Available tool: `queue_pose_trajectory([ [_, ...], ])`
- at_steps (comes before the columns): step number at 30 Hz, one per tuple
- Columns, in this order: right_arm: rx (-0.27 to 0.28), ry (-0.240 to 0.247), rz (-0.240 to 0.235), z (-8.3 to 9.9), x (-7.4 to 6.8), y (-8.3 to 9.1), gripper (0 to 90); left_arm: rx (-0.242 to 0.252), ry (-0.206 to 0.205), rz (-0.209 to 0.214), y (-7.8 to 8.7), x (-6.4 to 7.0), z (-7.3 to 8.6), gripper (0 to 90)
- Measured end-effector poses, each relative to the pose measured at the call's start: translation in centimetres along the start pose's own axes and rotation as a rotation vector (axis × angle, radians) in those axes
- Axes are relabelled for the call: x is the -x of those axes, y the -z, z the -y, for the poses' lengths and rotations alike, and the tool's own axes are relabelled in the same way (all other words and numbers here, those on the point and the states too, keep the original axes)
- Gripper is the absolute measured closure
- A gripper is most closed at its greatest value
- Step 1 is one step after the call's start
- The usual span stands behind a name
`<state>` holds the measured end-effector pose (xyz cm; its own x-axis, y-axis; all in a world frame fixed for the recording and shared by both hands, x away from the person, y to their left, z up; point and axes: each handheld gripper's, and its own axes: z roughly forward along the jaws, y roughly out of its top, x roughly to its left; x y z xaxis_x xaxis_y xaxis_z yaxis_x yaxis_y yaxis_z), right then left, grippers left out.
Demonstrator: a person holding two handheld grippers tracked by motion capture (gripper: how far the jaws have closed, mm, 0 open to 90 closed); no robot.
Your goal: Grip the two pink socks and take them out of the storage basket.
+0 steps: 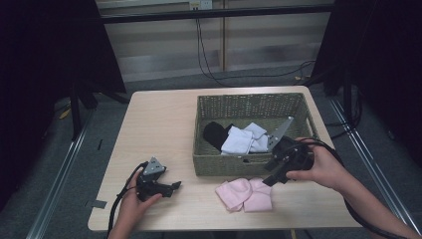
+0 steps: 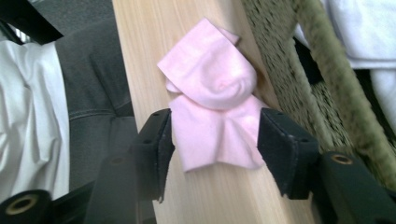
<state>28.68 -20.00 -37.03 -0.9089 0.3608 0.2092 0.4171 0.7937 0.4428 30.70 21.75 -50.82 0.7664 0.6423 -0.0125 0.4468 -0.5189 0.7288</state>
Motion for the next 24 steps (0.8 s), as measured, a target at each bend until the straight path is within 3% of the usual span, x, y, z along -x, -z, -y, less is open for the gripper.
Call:
queue_pose_trajectory([
  [4, -0.016, -0.007, 0.051, 1.4, -0.1, 0.1, 36.0, 0.000, 0.000, 0.000, 0.0, 0.0, 0.0, 18.0],
  [8, 0.007, -0.024, 0.039, 2.5, 0.2, -0.1, 34.5, 0.000, 0.000, 0.000, 0.0, 0.0, 0.0, 18.0],
  [15, 0.001, -0.048, 0.097, 5.2, 0.4, -0.9, 32.0, 0.000, 0.000, 0.000, 0.0, 0.0, 0.0, 18.0],
  [24, 0.032, -0.085, 0.092, 8.0, 0.8, -2.3, 29.9, 0.000, 0.001, 0.001, 0.0, 0.0, 0.0, 18.0],
])
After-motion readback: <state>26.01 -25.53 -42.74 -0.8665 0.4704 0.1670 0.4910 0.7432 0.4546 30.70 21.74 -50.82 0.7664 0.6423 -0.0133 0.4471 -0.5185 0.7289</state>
